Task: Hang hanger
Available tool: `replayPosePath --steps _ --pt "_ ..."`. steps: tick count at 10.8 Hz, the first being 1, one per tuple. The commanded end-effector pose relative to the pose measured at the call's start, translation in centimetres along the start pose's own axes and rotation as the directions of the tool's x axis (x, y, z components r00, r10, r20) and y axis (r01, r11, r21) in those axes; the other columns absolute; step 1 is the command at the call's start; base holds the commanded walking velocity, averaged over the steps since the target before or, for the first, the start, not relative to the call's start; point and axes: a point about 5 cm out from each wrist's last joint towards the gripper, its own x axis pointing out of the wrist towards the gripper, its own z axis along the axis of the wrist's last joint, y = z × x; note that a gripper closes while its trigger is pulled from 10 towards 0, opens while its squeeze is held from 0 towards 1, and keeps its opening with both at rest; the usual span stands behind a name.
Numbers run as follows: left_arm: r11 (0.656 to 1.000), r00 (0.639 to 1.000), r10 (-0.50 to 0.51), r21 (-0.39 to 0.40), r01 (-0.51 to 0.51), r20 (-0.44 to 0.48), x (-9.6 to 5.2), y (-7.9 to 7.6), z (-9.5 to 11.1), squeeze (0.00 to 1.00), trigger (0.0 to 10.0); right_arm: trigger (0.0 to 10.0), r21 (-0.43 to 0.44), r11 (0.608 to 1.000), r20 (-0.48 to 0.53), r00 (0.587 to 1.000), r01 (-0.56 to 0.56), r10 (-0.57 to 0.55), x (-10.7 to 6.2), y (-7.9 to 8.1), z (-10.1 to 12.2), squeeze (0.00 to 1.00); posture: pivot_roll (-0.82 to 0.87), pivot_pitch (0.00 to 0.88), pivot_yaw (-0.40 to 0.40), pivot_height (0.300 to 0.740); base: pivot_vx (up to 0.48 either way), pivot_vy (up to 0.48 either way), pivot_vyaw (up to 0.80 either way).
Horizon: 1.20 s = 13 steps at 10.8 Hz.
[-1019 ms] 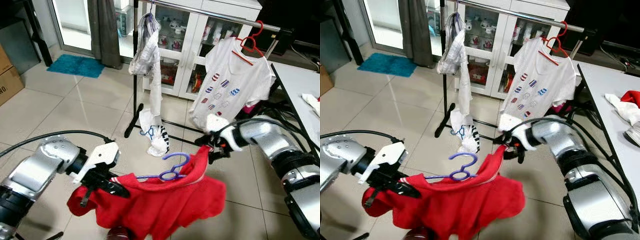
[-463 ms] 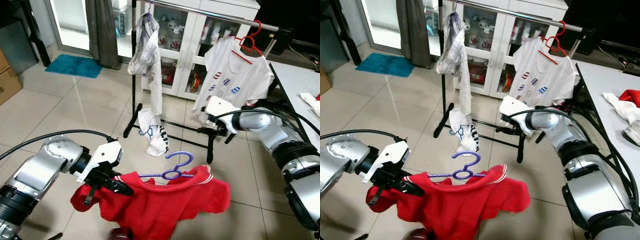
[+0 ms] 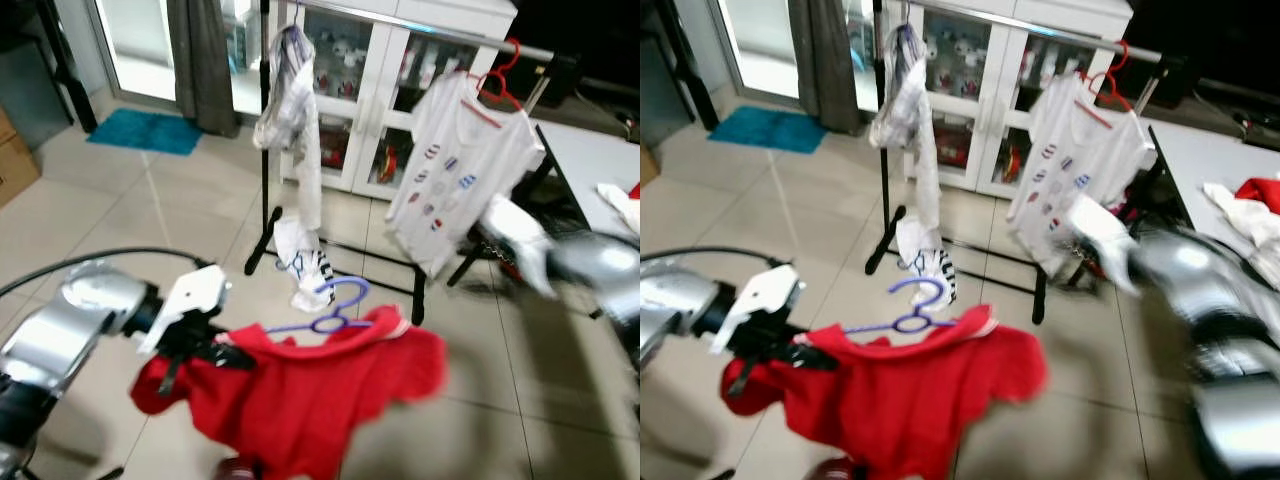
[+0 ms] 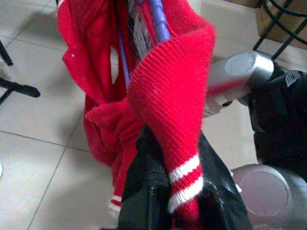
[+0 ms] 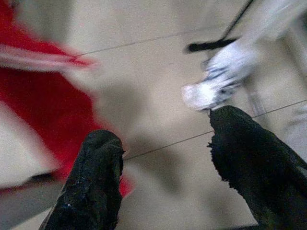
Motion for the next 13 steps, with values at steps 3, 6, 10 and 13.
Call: replayPosePath --steps 3,6,10,13 --pt "0.997 0.999 0.002 0.078 -0.005 0.050 0.6 0.4 1.6 0.00 0.0 10.0 0.015 0.986 0.245 0.957 -0.165 0.156 1.0 1.6 4.0 0.00 0.02 0.000 -0.111 0.740 0.000 0.000 0.00" --pt "0.995 0.998 0.015 0.097 -0.021 0.067 0.9 1.3 2.2 0.00 0.0 10.0 0.026 0.942 0.352 0.885 -0.334 0.304 3.0 4.9 6.4 0.00 0.03 0.000 -0.113 0.740 0.000 0.000 0.00" --pt "0.996 1.000 0.008 0.091 -0.010 0.016 0.5 1.3 1.4 0.00 0.0 10.0 0.101 0.979 0.258 0.955 -0.175 0.144 2.1 3.5 5.0 0.00 0.03 0.000 -0.098 0.740 0.000 0.000 0.00" --pt "0.997 1.000 0.014 0.079 -0.016 0.020 0.7 1.7 1.3 0.00 0.0 10.0 0.146 0.979 0.244 0.964 -0.142 0.103 -0.8 1.2 5.3 0.00 0.02 0.000 -0.097 0.740 0.000 0.000 0.00"
